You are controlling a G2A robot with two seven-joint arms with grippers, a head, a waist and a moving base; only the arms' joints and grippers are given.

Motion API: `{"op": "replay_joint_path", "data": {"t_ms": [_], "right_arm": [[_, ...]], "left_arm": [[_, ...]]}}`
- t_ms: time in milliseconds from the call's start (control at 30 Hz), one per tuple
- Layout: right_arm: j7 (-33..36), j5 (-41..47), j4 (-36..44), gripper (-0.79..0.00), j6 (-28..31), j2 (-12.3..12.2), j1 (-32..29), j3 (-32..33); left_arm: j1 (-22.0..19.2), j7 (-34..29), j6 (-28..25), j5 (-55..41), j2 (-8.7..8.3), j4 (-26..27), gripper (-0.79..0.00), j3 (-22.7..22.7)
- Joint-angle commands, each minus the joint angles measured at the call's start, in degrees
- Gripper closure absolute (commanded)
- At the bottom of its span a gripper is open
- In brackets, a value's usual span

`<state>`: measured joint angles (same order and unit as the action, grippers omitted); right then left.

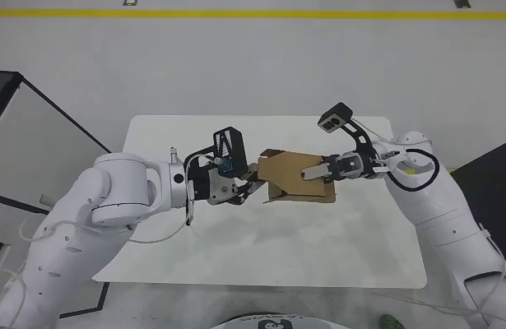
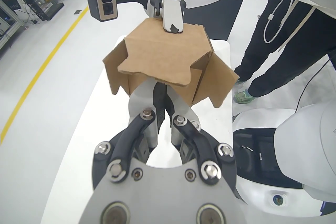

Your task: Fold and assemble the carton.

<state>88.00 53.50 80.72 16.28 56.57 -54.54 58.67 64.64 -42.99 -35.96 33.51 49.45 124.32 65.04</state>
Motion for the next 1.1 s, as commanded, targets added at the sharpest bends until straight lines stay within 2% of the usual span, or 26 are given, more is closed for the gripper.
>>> {"op": "replay_joint_path", "data": {"t_ms": [0, 433, 700, 933, 1067], "right_arm": [[0.0, 0.2, 0.1, 0.000, 0.0, -0.1, -0.4, 0.5], [-0.8, 0.7, -0.8, 0.000, 0.8, -0.3, -2.9, 4.2], [-6.5, -1.6, -2.8, 0.000, 0.1, -0.4, -4.3, 6.3], [-9.8, -4.1, -1.6, 0.000, -2.7, -0.4, -5.3, 6.8], [-8.0, -3.7, 0.0, 0.000, -2.2, -0.1, -5.3, 6.3]], "left_arm": [[0.4, 0.0, 0.0, 0.1, -0.08, 0.1, 0.000, 0.5], [2.4, 0.4, 1.1, 1.0, -0.40, 0.1, 0.000, 2.6], [4.5, 0.1, 0.8, 1.0, -0.84, 1.5, 0.000, 5.0], [3.5, 1.3, 0.3, 1.0, -0.37, 2.7, 0.000, 1.9], [1.9, 1.7, 0.9, 1.9, 0.14, 2.3, 0.000, -0.7]]}}
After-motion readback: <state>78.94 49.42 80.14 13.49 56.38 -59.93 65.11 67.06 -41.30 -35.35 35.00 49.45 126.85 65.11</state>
